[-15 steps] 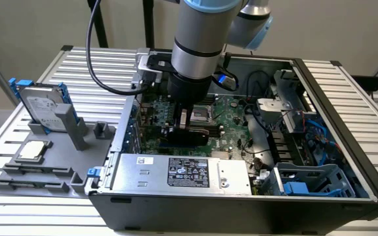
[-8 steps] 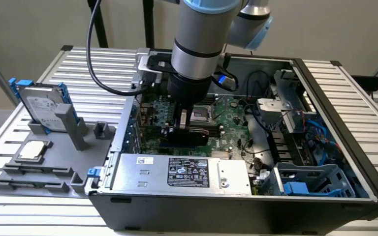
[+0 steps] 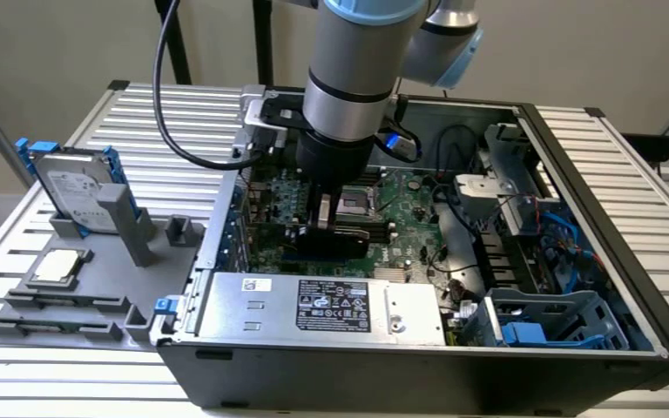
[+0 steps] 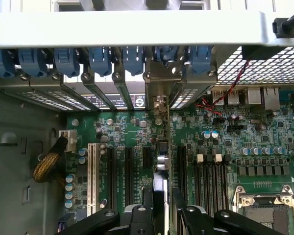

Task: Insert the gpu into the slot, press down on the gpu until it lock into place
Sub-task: 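Insert the gpu into the slot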

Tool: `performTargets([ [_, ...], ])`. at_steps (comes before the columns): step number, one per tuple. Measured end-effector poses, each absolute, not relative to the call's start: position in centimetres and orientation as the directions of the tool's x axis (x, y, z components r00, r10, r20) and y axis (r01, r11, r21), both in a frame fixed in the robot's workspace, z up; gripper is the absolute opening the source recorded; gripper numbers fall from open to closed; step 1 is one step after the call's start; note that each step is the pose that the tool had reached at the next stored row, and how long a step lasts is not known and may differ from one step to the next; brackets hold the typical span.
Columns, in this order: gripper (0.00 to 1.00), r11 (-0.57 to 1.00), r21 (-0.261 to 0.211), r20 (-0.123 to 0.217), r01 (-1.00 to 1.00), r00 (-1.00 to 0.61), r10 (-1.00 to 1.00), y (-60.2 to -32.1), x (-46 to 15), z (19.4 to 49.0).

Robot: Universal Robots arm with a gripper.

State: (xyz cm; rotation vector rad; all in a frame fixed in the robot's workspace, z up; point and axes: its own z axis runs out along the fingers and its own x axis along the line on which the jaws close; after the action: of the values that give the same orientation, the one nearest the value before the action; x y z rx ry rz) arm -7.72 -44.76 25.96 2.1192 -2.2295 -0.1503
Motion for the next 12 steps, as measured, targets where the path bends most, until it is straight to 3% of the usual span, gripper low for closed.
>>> performTargets([
  [12, 0.26, 0.049, 0.116, -0.022, -0.992, -0.052, -0.998, -44.68, -7.72, 26.19],
])
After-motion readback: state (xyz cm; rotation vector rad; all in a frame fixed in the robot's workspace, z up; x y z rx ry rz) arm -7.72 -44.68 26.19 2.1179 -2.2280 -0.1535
